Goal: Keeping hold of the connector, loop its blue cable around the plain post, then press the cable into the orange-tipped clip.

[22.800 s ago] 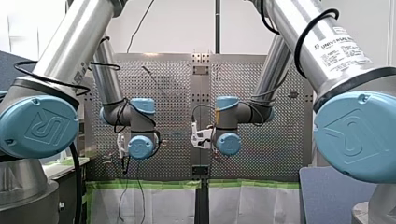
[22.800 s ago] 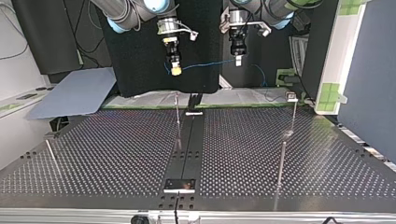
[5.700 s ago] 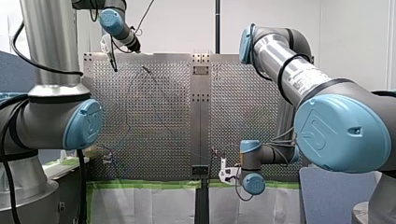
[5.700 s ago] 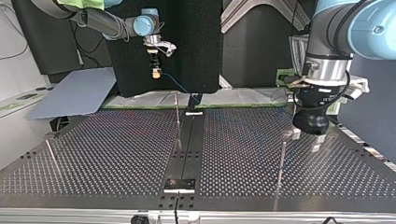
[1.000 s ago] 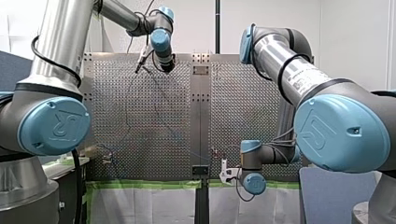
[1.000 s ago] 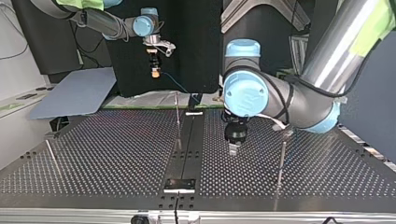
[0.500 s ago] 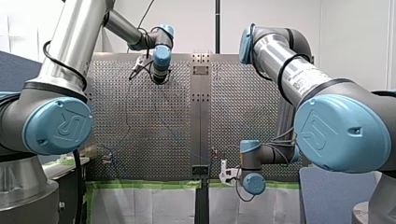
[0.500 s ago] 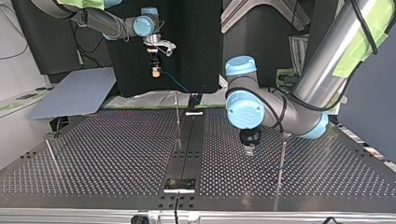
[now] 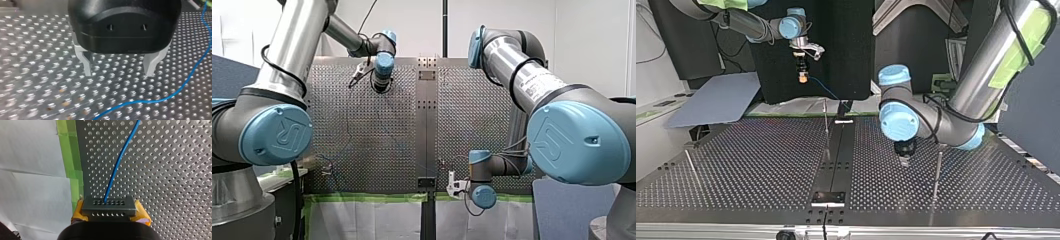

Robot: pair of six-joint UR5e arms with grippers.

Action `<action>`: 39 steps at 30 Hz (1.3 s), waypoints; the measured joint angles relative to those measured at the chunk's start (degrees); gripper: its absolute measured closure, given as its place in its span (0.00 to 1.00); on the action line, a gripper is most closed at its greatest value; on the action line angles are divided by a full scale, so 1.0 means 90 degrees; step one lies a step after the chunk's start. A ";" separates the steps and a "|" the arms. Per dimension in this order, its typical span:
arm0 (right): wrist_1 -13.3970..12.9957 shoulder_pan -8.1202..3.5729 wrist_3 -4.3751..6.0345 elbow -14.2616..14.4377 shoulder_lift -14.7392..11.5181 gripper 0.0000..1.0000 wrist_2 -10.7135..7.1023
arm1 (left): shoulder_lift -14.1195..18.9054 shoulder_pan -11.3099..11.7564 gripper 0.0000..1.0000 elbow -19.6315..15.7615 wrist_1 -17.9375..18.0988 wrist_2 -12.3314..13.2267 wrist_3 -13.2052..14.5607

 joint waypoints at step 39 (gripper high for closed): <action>0.0003 0.0028 -0.0001 0.0000 0.0000 1.00 0.0010 | -0.0915 0.0418 0.01 -0.0175 0.0495 -0.0303 0.0095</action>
